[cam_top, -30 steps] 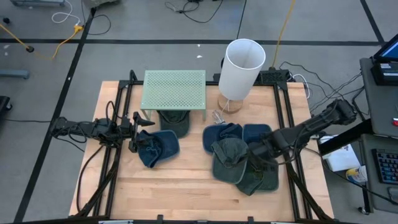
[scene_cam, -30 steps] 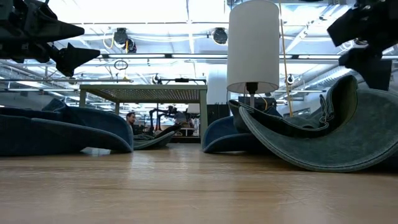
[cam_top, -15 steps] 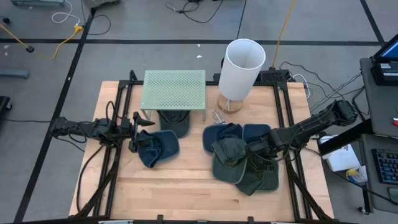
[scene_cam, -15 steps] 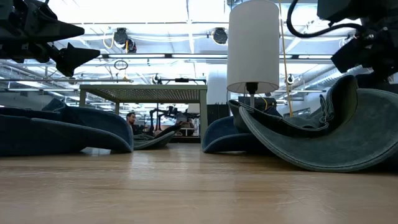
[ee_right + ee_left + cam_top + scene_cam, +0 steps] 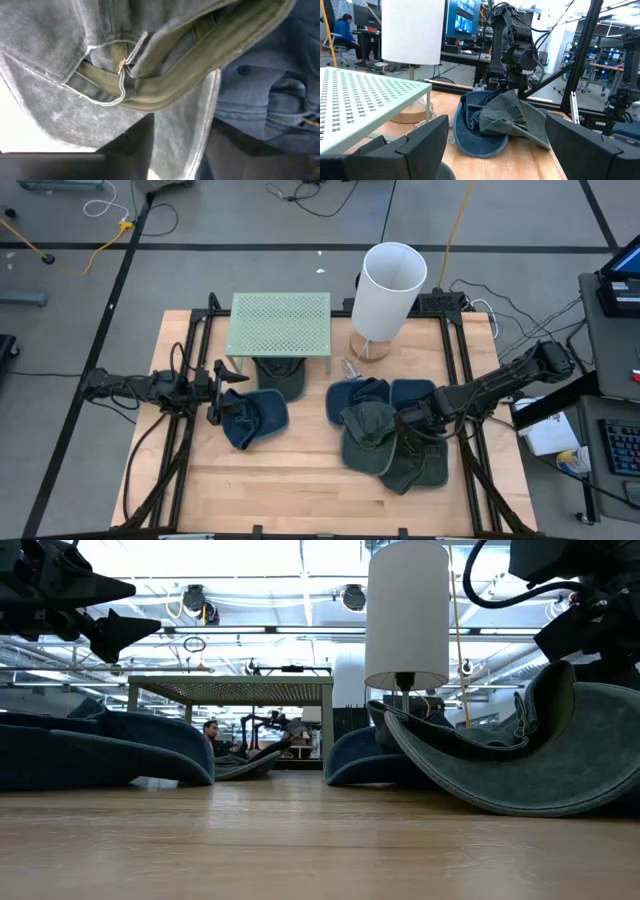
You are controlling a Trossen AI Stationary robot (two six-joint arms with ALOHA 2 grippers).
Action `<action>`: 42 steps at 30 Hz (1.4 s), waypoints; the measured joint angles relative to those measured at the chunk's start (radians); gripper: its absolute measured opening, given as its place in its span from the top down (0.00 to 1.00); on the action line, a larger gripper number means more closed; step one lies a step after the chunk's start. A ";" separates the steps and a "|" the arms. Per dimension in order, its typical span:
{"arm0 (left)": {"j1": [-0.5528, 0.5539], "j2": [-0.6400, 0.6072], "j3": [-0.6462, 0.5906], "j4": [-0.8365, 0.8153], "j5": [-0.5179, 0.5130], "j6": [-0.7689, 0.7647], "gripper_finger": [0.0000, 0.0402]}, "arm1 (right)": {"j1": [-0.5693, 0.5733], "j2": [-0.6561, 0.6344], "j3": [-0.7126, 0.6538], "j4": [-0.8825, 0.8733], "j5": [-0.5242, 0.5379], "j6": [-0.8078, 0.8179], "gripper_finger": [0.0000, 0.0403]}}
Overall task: Pick & Place hat
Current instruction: Put the right gray cap on the shelf
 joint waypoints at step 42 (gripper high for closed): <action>0.000 0.000 0.000 0.000 0.000 0.000 0.16 | 0.002 -0.241 0.001 0.268 -0.645 0.428 0.98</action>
